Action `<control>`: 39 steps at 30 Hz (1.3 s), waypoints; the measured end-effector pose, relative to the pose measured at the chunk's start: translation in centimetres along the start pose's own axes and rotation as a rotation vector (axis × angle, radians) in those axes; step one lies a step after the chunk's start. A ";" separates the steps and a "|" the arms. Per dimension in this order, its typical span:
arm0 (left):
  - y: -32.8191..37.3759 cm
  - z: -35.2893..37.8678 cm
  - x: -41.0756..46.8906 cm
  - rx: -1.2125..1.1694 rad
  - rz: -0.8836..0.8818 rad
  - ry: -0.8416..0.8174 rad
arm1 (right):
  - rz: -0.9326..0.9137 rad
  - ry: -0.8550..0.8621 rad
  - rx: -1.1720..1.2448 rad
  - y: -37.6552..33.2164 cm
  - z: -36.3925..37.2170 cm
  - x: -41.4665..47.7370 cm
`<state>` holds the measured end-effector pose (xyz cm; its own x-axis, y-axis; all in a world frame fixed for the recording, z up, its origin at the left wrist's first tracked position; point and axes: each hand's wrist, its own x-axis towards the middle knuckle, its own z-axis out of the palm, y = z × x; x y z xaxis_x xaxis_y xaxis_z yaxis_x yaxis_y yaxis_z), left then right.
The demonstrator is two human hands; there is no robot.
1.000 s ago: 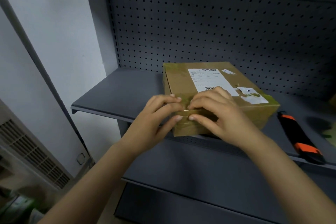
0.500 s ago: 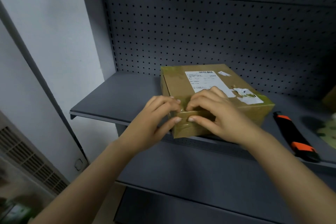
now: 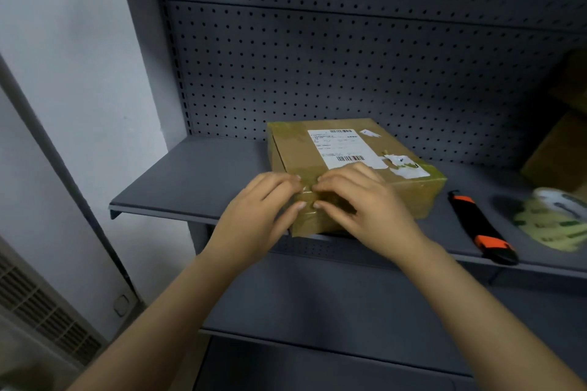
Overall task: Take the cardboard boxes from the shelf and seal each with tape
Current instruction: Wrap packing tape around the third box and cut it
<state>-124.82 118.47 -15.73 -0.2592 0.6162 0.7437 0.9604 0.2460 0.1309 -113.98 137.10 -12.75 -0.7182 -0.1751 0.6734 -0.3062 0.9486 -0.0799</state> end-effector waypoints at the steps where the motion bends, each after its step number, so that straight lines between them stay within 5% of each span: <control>1: 0.2 -0.2 0.1 0.033 0.013 0.007 | 0.017 0.023 -0.015 -0.3 -0.1 -0.3; 11: 4.1 -0.6 1.1 0.065 0.260 0.069 | 0.253 0.050 -0.241 -1.9 -4.5 -5.8; 24: 13.6 6.7 2.8 -0.204 0.418 -0.042 | 0.581 -0.011 -0.539 -3.0 -13.3 -17.4; 39: 22.1 15.9 8.8 -0.043 0.318 -0.133 | 0.627 0.016 -0.470 11.4 -19.4 -23.7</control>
<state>-107.48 141.26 -16.69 0.0459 0.7495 0.6604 0.9979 -0.0045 -0.0642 -88.36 157.17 -15.39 -0.6594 0.4310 0.6160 0.4532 0.8816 -0.1317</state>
